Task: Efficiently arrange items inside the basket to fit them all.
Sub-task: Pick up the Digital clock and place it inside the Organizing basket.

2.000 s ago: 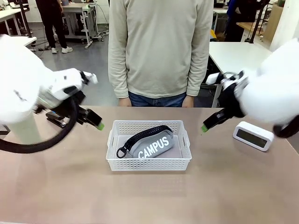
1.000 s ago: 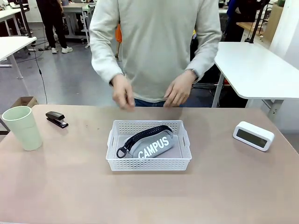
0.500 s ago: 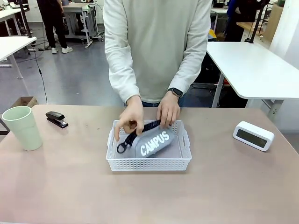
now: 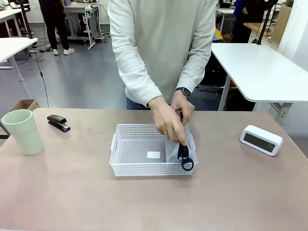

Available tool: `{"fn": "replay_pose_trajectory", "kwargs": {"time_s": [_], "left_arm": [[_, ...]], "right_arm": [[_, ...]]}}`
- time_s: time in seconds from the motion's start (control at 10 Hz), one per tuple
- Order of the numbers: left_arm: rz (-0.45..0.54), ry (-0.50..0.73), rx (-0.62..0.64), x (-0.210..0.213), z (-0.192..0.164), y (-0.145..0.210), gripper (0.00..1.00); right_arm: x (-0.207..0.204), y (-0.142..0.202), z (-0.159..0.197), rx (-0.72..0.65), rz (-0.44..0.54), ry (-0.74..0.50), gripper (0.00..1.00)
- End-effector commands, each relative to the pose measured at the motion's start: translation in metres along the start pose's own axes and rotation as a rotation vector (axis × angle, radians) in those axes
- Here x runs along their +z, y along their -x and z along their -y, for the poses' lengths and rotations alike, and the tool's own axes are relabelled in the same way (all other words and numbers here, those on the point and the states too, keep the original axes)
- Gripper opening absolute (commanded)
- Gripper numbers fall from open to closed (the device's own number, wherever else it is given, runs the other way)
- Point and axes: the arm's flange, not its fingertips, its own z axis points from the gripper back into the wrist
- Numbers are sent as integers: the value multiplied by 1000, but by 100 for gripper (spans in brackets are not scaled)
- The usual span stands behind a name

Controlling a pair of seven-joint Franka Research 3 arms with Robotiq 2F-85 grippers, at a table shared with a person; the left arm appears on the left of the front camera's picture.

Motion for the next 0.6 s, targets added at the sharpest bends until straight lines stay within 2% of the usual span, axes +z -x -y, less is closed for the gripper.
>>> {"fn": "replay_pose_trajectory", "kwargs": {"time_s": [0.0,0.5], "left_arm": [[2,19,-22,0,1,-2,100],[2,19,-22,0,1,-2,100]], "right_arm": [[-2,-3,0,28,8,-22,100],[-2,-3,0,28,8,-22,100]]}}
